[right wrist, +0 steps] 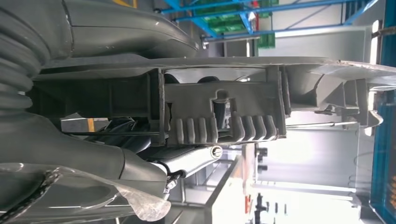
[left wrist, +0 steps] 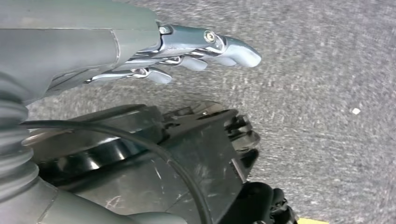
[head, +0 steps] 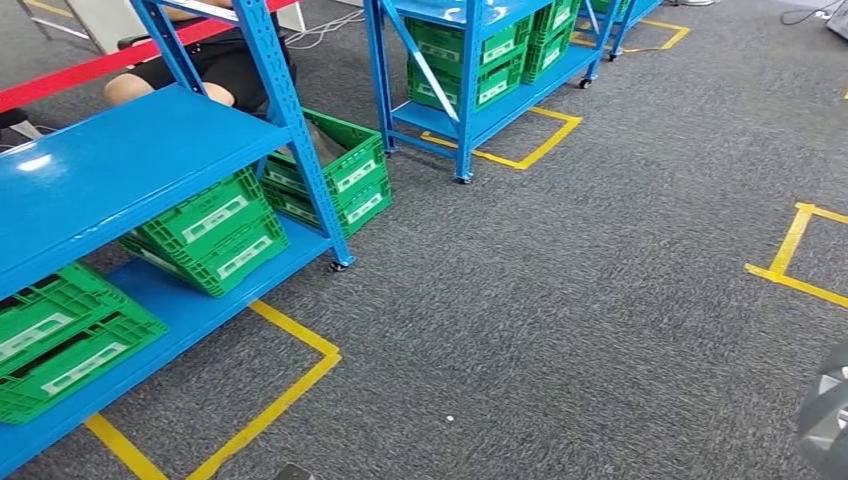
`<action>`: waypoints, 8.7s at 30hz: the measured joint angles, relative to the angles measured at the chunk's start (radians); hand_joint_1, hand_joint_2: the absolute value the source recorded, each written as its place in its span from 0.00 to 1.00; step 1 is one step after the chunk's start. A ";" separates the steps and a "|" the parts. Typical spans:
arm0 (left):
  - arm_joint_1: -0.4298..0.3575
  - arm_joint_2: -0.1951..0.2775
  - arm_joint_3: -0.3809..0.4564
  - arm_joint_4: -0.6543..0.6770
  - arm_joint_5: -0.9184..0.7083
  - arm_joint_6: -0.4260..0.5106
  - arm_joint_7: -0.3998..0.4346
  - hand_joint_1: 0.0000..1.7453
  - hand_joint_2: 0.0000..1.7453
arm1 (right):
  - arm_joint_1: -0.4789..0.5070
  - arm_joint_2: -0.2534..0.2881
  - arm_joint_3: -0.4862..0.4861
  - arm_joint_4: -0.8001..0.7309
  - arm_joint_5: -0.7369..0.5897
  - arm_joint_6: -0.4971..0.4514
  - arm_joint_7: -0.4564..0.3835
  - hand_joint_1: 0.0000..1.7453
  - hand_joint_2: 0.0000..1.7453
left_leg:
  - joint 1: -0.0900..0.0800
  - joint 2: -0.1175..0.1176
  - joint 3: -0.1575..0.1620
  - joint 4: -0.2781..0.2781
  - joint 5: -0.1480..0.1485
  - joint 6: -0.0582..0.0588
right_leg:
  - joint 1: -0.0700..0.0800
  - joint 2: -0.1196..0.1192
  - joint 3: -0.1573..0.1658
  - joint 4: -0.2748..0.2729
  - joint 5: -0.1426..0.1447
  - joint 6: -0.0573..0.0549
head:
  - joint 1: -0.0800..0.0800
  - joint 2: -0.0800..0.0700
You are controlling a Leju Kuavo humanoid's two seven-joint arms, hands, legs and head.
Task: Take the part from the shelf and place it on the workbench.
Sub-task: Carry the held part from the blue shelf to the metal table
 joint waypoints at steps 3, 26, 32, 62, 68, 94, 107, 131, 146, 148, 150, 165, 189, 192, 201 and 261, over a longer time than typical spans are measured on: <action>-0.005 -0.001 0.000 0.000 0.000 0.000 -0.005 0.00 1.00 | 0.004 0.002 0.001 -0.007 0.005 -0.013 0.000 1.00 1.00 | 0.000 0.019 0.014 -0.045 -0.016 0.005 | -0.003 0.014 -0.018 0.015 0.007 0.018 | -0.004 0.000; -0.007 0.004 0.000 0.000 -0.003 -0.002 -0.008 0.00 1.00 | -0.010 0.005 0.021 -0.045 0.009 -0.120 0.000 1.00 1.00 | 0.007 0.079 -0.074 0.229 -0.196 -0.031 | 0.014 -0.043 -0.108 0.048 0.056 -0.019 | 0.005 0.000; -0.009 0.010 0.000 0.000 -0.012 0.003 -0.007 0.00 1.00 | -0.015 0.005 0.026 -0.071 0.031 -0.196 -0.001 1.00 1.00 | -0.015 -0.007 -0.010 -0.016 -0.030 0.027 | 0.012 0.025 -0.106 0.047 0.058 -0.014 | 0.006 0.000; -0.009 0.012 0.000 0.000 -0.021 0.010 0.003 0.00 1.00 | -0.050 0.007 -0.036 -0.114 0.073 -0.277 0.001 1.00 1.00 | 0.005 -0.012 0.009 -0.017 -0.031 -0.008 | 0.000 0.021 -0.085 0.035 0.056 0.002 | 0.000 0.000; -0.014 0.013 0.000 0.000 -0.021 0.016 0.006 0.00 1.00 | -0.054 0.007 -0.056 -0.116 0.109 -0.277 0.000 1.00 1.00 | 0.006 0.048 0.015 -0.058 -0.016 0.010 | -0.001 -0.032 -0.156 0.127 0.006 0.031 | 0.003 0.000; -0.016 0.020 0.001 0.000 -0.020 0.020 0.007 0.00 1.00 | -0.054 0.007 -0.068 -0.118 0.111 -0.277 0.001 1.00 1.00 | 0.003 0.003 0.010 -0.033 -0.029 -0.010 | 0.000 0.031 -0.090 0.029 0.065 0.007 | -0.008 0.000; -0.019 0.023 0.002 0.000 -0.009 0.016 0.006 0.00 1.00 | -0.052 0.007 -0.063 -0.097 0.371 -0.277 0.000 1.00 1.00 | -0.003 0.145 0.018 -0.049 -0.030 -0.005 | -0.001 -0.134 -0.083 0.056 0.038 0.034 | -0.001 0.000; -0.012 0.029 0.012 0.000 -0.002 0.013 0.008 0.00 1.00 | -0.078 0.007 -0.067 -0.094 0.536 -0.277 0.000 1.00 1.00 | -0.005 0.062 0.019 -0.056 -0.024 0.024 | 0.003 -0.071 -0.124 0.244 -0.093 0.030 | 0.000 0.000; -0.016 0.030 0.017 0.000 -0.005 0.008 0.007 0.00 1.00 | -0.085 0.007 -0.072 -0.095 0.505 -0.278 0.000 1.00 1.00 | 0.005 0.079 -0.032 0.249 -0.154 -0.034 | 0.009 -0.075 -0.084 0.062 0.023 -0.038 | -0.002 0.000; -0.012 0.031 0.017 0.000 -0.006 0.006 0.007 0.00 1.00 | -0.086 0.007 -0.073 -0.095 0.503 -0.278 0.000 1.00 1.00 | 0.006 0.077 -0.099 0.271 -0.243 -0.034 | 0.008 -0.048 -0.046 0.058 0.001 -0.038 | -0.002 0.000; -0.010 0.033 0.017 0.000 -0.006 0.005 0.007 0.00 1.00 | -0.086 0.007 -0.074 -0.095 0.502 -0.278 0.001 1.00 1.00 | 0.006 0.070 -0.130 0.207 -0.235 -0.033 | 0.006 -0.023 -0.007 0.057 -0.027 -0.033 | -0.002 0.000; -0.014 0.037 0.019 0.000 -0.006 -0.002 0.007 0.00 1.00 | -0.100 0.007 -0.082 -0.113 0.499 -0.278 0.001 1.00 1.00 | 0.005 0.094 -0.083 0.004 0.014 0.007 | 0.003 -0.083 -0.136 0.257 -0.117 0.030 | -0.004 0.000; -0.013 0.040 0.019 0.000 -0.008 -0.004 0.003 0.00 1.00 | -0.091 0.007 -0.033 -0.110 0.534 -0.278 0.001 1.00 1.00 | 0.003 0.033 0.013 -0.055 -0.030 0.013 | 0.000 -0.020 -0.066 0.082 0.004 0.024 | -0.004 0.000; -0.010 0.040 0.021 0.000 -0.007 0.000 0.004 0.00 1.00 | -0.090 0.007 -0.013 -0.107 0.553 -0.278 0.000 1.00 1.00 | 0.005 0.055 0.040 -0.058 -0.045 0.014 | -0.001 -0.069 -0.177 0.240 -0.051 0.038 | 0.003 0.000; -0.004 0.042 0.027 0.000 0.000 -0.003 0.005 0.00 1.00 | -0.083 0.007 0.005 -0.088 0.575 -0.278 0.001 1.00 1.00 | 0.016 0.076 0.166 -0.065 -0.148 -0.034 | -0.006 -0.105 -0.187 0.083 0.075 0.020 | 0.005 0.000; -0.038 0.048 0.006 0.002 -0.017 -0.041 0.009 0.00 1.00 | -0.521 -0.531 0.083 0.692 0.972 0.085 0.585 1.00 1.00 | -0.016 0.051 -0.014 -0.017 -0.030 -0.005 | 0.005 -0.072 -0.052 0.053 -0.005 0.003 | 0.005 0.000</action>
